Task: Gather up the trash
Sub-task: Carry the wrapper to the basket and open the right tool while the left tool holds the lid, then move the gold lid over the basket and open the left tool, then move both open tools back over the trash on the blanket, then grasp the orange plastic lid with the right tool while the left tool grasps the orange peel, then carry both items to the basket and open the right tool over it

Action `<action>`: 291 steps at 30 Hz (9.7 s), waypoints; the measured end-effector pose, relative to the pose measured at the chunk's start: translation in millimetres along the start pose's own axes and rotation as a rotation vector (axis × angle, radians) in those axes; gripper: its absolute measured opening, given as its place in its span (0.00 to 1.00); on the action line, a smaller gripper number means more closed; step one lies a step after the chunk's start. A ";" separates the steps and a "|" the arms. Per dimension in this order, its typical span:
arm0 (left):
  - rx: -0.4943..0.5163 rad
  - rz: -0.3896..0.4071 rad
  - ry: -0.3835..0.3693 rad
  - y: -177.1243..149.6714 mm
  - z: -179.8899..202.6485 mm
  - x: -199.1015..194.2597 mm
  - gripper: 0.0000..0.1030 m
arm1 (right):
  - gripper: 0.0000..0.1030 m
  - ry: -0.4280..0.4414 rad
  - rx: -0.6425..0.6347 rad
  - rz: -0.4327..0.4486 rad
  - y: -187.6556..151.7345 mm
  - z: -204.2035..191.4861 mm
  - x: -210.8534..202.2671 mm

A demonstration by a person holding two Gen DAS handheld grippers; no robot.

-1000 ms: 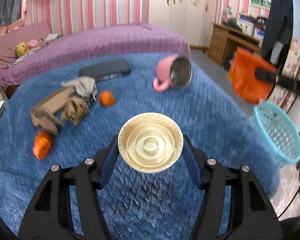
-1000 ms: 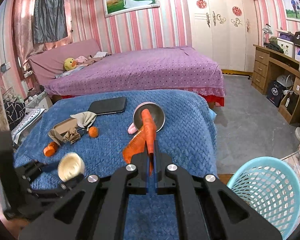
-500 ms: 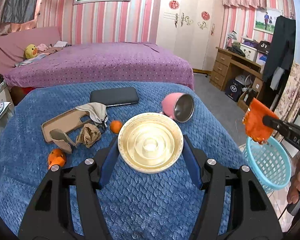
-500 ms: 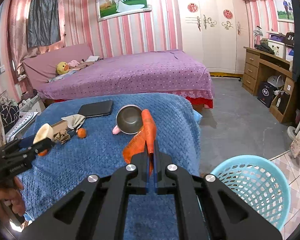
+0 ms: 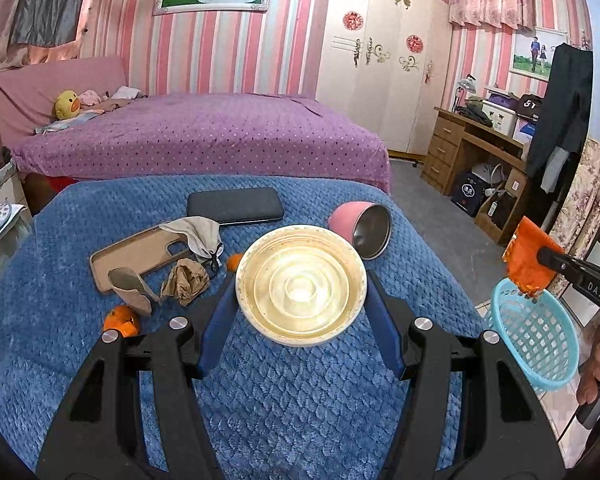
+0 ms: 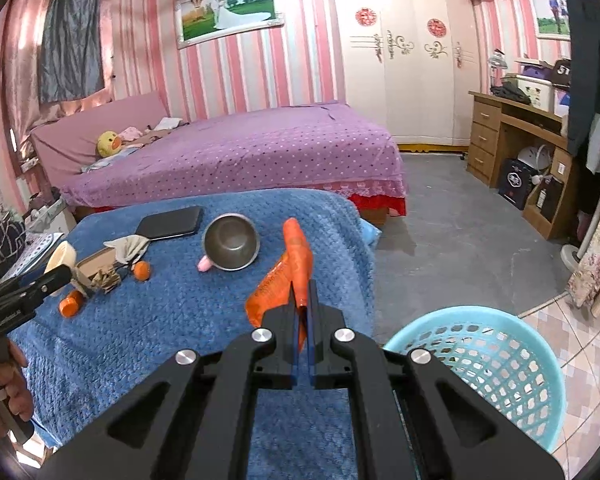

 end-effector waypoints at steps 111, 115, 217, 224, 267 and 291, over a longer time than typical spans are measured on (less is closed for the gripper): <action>-0.124 -0.009 0.096 -1.2 -97.8 -13.5 0.75 | 0.67 -0.036 0.009 0.058 8.6 -75.7 -6.4; -0.182 0.002 0.116 -0.7 -124.6 -18.7 0.75 | 0.67 -0.006 -0.038 0.024 2.1 -112.0 7.1; -0.075 -0.192 0.127 -36.6 -150.8 25.0 0.16 | 0.39 0.184 -0.216 -0.098 -20.9 -206.3 58.0; -0.064 -0.073 0.077 -14.4 -121.3 -10.8 0.16 | 0.39 0.175 -0.181 -0.017 -10.5 -185.4 23.0; 0.127 0.013 -0.187 12.0 82.4 -19.1 0.16 | 0.39 -0.044 0.030 0.168 17.4 -4.0 -70.4; 0.254 -0.016 -0.381 21.4 237.2 -6.2 0.16 | 0.40 -0.181 0.207 0.184 9.5 100.4 -90.4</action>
Point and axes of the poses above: each gripper's, at about its wrist camera, not at the fingertips, and x roughly the way its jaws point, z to its right, y to its top, the point moved 5 cm from there along x, roughly the way its jaws point, and after that the axes turned 7 degrees about -z, right-handed, at the moved point
